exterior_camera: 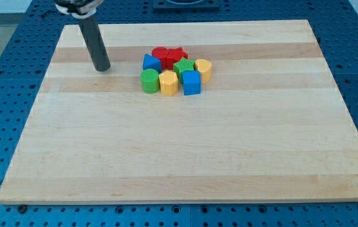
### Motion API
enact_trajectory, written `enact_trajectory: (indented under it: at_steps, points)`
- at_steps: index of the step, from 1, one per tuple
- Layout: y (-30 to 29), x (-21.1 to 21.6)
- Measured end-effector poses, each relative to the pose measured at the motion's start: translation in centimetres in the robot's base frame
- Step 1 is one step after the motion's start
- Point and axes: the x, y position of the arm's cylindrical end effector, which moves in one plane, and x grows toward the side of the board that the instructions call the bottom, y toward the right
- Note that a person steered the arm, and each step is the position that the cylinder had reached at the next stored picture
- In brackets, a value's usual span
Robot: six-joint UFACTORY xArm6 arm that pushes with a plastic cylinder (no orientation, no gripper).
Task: Slide the group of blocks right a bit
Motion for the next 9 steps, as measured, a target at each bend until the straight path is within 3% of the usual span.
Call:
enact_trajectory:
  at_steps: [2, 9]
  points:
    - [3.2, -2.9]
    - [11.3, -3.0]
